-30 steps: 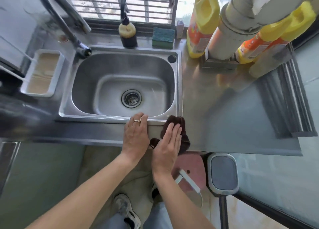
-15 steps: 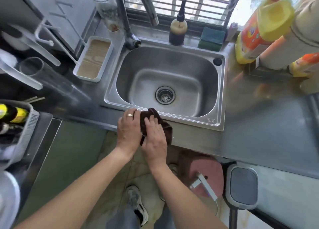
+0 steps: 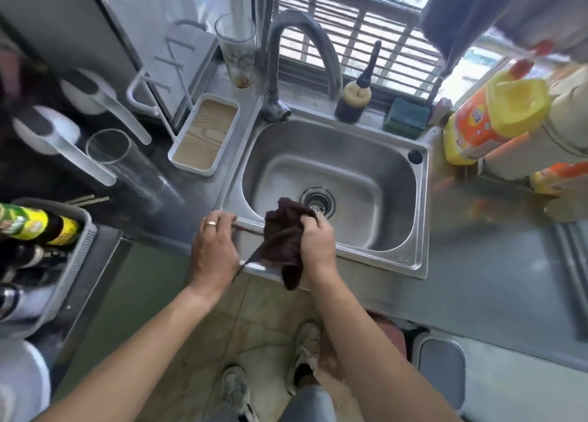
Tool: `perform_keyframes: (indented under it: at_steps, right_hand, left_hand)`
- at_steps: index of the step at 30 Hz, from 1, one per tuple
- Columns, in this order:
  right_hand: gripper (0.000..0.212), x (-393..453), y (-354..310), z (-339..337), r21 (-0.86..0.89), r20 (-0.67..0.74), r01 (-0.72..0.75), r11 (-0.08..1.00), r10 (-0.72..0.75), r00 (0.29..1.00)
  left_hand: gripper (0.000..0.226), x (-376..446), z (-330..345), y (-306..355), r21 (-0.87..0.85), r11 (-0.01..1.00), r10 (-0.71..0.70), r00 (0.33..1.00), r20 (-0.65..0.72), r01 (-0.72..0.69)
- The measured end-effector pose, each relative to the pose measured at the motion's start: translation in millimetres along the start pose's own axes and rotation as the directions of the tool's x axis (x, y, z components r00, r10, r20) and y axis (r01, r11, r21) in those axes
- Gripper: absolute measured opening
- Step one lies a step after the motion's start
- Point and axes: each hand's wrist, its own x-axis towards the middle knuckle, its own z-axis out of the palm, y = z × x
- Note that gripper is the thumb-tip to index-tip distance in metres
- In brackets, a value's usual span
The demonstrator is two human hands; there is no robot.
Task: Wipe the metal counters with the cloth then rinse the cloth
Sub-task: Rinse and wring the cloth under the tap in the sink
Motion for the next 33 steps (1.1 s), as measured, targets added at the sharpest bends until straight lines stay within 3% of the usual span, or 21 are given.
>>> perform_keyframes:
  at_steps: [4, 8, 12, 14, 17, 19, 22, 24, 29, 33]
  right_hand:
    - [0.034, 51, -33, -20, 0.347, -0.024, -0.205, 0.915, 0.227, 0.974]
    - [0.022, 104, -53, -37, 0.399, -0.071, -0.21, 0.893, 0.259, 0.963]
    - [0.023, 148, -52, -42, 0.362, -0.011, -0.26, 0.895, 0.283, 0.959]
    - [0.027, 165, -49, -41, 0.326, -0.001, -0.268, 0.907, 0.283, 0.959]
    - [0.043, 187, -46, -33, 0.285, 0.044, -0.281, 0.916, 0.281, 0.959]
    - [0.052, 202, -40, -26, 0.236, 0.084, -0.297, 0.925, 0.285, 0.955]
    - [0.049, 214, -39, -17, 0.219, 0.134, -0.322, 0.921, 0.298, 0.945]
    - [0.05, 218, -39, -11, 0.211, 0.161, -0.334, 0.919, 0.304, 0.939]
    - [0.046, 222, -29, -3, 0.211, 0.16, -0.333, 0.919, 0.303, 0.939]
    - [0.042, 220, -32, -2, 0.245, 0.149, -0.381, 0.891, 0.354, 0.923]
  left_hand:
    - [0.047, 35, 13, 26, 0.008, 1.0, -0.008, 0.999, 0.05, 0.008]
    - [0.045, 78, 41, 55, -0.046, 0.998, -0.047, 0.993, 0.106, 0.052]
    - [0.031, 137, 70, 87, -0.172, 0.944, -0.247, 0.949, 0.194, 0.281]
    - [0.031, 174, 81, 104, -0.31, 0.806, -0.42, 0.856, 0.3, 0.505]
    - [0.046, 226, 95, 119, -0.556, 0.373, -0.594, 0.651, 0.473, 0.743]
    - [0.043, 248, 100, 123, -0.613, 0.249, -0.605, 0.614, 0.507, 0.75]
    - [0.02, 263, 100, 128, -0.67, 0.177, -0.632, 0.606, 0.484, 0.721]
    - [0.017, 268, 105, 124, -0.712, 0.101, -0.631, 0.598, 0.495, 0.695]
    - [0.008, 269, 113, 123, -0.738, 0.152, -0.645, 0.632, 0.431, 0.658]
    - [0.035, 264, 115, 126, -0.773, 0.108, -0.692, 0.606, 0.393, 0.625]
